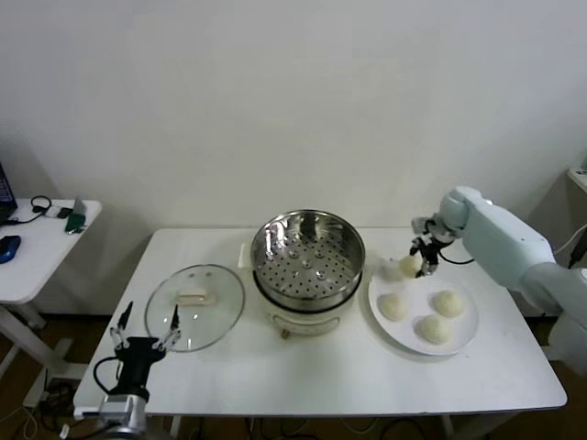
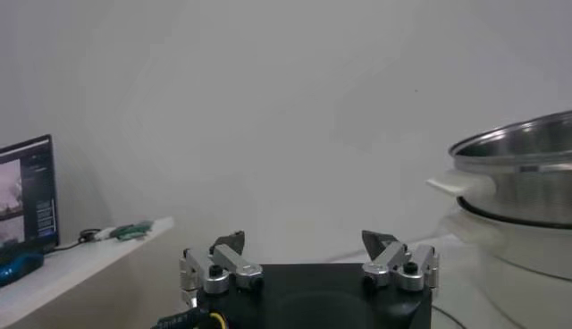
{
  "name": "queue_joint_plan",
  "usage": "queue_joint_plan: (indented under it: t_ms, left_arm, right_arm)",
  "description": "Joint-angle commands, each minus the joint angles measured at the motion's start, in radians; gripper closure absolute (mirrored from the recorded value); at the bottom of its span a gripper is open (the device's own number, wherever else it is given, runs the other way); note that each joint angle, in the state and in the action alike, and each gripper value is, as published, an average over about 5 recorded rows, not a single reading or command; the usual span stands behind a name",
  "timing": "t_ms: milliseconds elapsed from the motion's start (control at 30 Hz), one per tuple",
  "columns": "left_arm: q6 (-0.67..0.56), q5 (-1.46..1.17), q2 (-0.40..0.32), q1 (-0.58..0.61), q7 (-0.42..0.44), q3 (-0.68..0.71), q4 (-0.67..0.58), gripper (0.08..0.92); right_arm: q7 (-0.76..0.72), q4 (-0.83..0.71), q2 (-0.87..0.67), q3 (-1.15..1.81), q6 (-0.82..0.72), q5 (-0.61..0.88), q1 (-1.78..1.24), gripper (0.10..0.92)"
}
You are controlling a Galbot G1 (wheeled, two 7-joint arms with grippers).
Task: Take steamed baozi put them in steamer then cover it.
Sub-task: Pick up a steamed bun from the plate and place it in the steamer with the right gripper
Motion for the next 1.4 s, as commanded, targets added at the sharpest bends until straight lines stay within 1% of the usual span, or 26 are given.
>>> queue_joint_plan:
  t_ms: [33,233,400,600,733,867,1000,1100,1400]
  left_arm:
    - [-0.001,-0.004,0.001,0.004,0.003,-0.001,-0.002,0.177]
    - [0.007,-0.006,0.005,0.008,-0.005,0.003,-0.013,0.177]
    - [0.008,-0.005,0.013,0.010,-0.006,0.011,-0.017,0.177]
    - [0.007,-0.004,0.017,0.015,-0.006,0.019,-0.022,0.177]
    - [0.005,-0.005,0.023,0.023,-0.006,0.016,-0.027,0.177]
    - [0.008,-0.017,0.032,0.035,-0.006,0.010,-0.040,0.177]
    - [0.009,-0.018,0.033,0.037,-0.006,0.005,-0.046,0.177]
    - [0.010,-0.016,0.031,0.037,-0.006,0.006,-0.047,0.177]
    - [0.015,-0.009,0.025,0.032,-0.005,0.012,-0.054,0.177]
  right_arm:
    - [-0.013,0.098,-0.010,-0.196,0.023,0.148,0.193,0.364]
    - [-0.036,0.171,0.067,-0.401,0.098,0.254,0.419,0.364]
    - [-0.059,0.210,0.162,-0.436,0.179,0.228,0.501,0.362]
    - [-0.069,0.284,0.265,-0.425,0.267,0.113,0.503,0.358]
    - [-0.069,0.307,0.323,-0.380,0.316,-0.038,0.438,0.358]
    - [-0.061,0.271,0.385,-0.307,0.375,-0.208,0.340,0.358]
    - [-0.049,0.224,0.436,-0.262,0.411,-0.308,0.257,0.357]
    - [-0.046,0.193,0.459,-0.240,0.430,-0.374,0.209,0.355]
    - [-0.029,0.136,0.478,-0.202,0.462,-0.499,0.129,0.349]
